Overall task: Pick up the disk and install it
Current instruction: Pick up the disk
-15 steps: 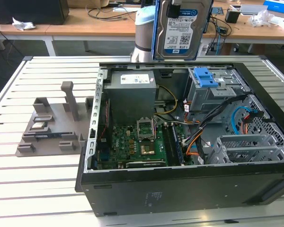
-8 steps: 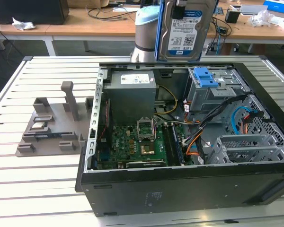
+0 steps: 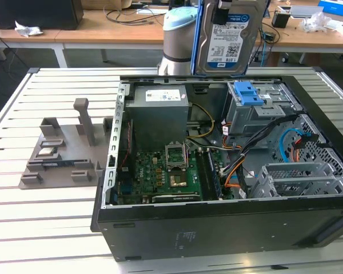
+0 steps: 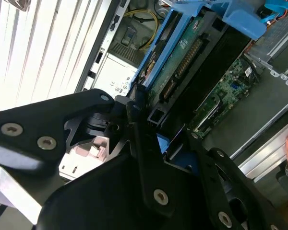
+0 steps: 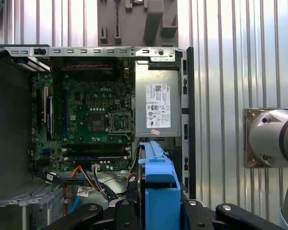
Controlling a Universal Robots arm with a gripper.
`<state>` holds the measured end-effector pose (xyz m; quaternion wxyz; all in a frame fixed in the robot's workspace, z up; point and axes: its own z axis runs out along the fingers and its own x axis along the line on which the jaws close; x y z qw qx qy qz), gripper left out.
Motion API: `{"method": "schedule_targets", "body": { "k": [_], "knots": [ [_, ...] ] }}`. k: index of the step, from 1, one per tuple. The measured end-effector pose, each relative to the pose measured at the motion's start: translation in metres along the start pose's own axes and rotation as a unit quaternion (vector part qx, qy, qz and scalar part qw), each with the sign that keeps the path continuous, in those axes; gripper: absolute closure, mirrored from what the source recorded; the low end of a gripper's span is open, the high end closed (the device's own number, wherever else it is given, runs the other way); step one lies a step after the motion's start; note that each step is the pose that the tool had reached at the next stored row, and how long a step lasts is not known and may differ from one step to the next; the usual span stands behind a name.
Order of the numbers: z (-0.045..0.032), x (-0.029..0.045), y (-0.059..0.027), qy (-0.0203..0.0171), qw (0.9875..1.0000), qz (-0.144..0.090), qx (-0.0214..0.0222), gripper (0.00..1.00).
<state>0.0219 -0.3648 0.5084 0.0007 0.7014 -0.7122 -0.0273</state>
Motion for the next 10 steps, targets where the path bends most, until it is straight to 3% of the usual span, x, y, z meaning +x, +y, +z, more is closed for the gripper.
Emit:
{"method": "schedule_targets", "body": {
  "k": [10],
  "knots": [
    [-0.0005,0.0086,-0.0127,0.0000,1.0000,0.000,0.0000,0.63]
  ]
}}
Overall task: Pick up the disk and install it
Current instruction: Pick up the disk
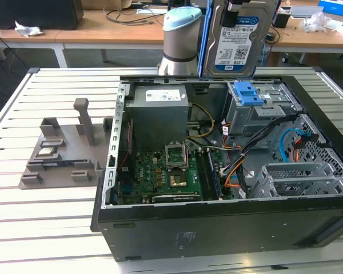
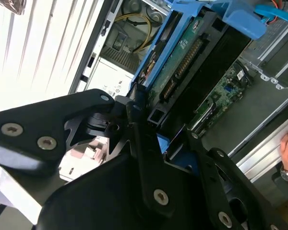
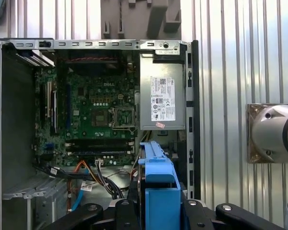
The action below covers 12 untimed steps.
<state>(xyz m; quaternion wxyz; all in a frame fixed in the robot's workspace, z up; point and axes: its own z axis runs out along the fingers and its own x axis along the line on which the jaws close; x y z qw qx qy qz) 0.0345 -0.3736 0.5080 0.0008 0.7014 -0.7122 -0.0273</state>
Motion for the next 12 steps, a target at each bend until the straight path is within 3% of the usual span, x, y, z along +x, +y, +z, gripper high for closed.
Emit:
{"method": "schedule_targets", "body": {
  "k": [12],
  "knots": [
    [-0.0006,0.0100,-0.0141,0.0000,1.0000,0.000,0.0000,0.63]
  ]
}}
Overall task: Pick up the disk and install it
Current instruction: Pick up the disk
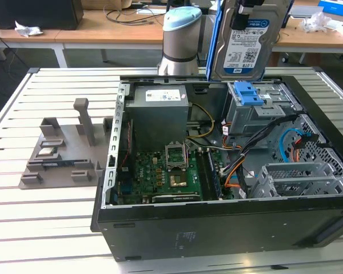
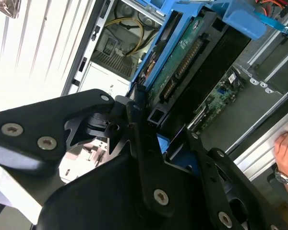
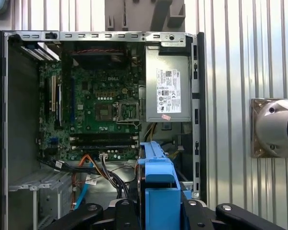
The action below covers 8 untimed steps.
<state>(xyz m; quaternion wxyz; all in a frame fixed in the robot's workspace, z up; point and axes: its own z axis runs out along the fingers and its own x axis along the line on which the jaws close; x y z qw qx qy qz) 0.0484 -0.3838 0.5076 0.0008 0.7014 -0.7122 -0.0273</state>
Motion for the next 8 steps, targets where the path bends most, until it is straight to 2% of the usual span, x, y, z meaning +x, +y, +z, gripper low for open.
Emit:
{"method": "schedule_targets", "body": {
  "k": [8],
  "knots": [
    [-0.0003,0.0057,-0.0066,0.0000,1.0000,0.000,0.0000,0.63]
  ]
}}
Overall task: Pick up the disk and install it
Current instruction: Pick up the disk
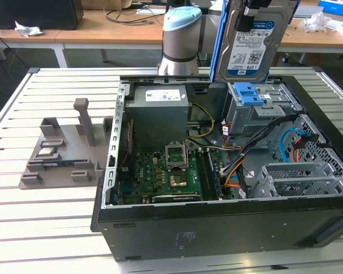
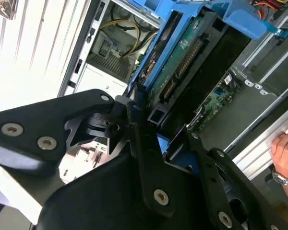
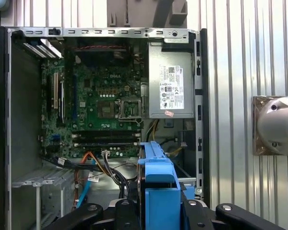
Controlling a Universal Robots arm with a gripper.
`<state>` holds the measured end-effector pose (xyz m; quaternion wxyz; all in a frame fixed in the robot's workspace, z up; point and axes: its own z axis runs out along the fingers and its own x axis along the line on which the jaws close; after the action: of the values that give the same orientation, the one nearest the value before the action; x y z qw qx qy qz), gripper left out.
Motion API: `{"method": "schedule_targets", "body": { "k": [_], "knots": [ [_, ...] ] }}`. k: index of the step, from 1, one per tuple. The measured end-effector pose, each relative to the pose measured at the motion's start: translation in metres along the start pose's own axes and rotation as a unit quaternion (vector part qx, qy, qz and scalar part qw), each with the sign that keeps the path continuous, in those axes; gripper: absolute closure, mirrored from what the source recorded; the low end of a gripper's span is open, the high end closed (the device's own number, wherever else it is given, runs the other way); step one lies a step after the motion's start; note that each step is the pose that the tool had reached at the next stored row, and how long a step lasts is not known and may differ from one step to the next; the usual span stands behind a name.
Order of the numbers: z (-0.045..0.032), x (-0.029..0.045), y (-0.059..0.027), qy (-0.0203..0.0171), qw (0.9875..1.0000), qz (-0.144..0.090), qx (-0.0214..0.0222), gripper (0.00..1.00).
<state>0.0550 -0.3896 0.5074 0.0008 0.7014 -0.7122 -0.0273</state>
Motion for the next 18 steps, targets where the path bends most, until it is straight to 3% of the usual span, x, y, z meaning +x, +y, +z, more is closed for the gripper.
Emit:
{"method": "schedule_targets", "body": {
  "k": [18],
  "knots": [
    [-0.0005,0.0140,-0.0148,0.0000,1.0000,0.000,0.0000,0.63]
  ]
}}
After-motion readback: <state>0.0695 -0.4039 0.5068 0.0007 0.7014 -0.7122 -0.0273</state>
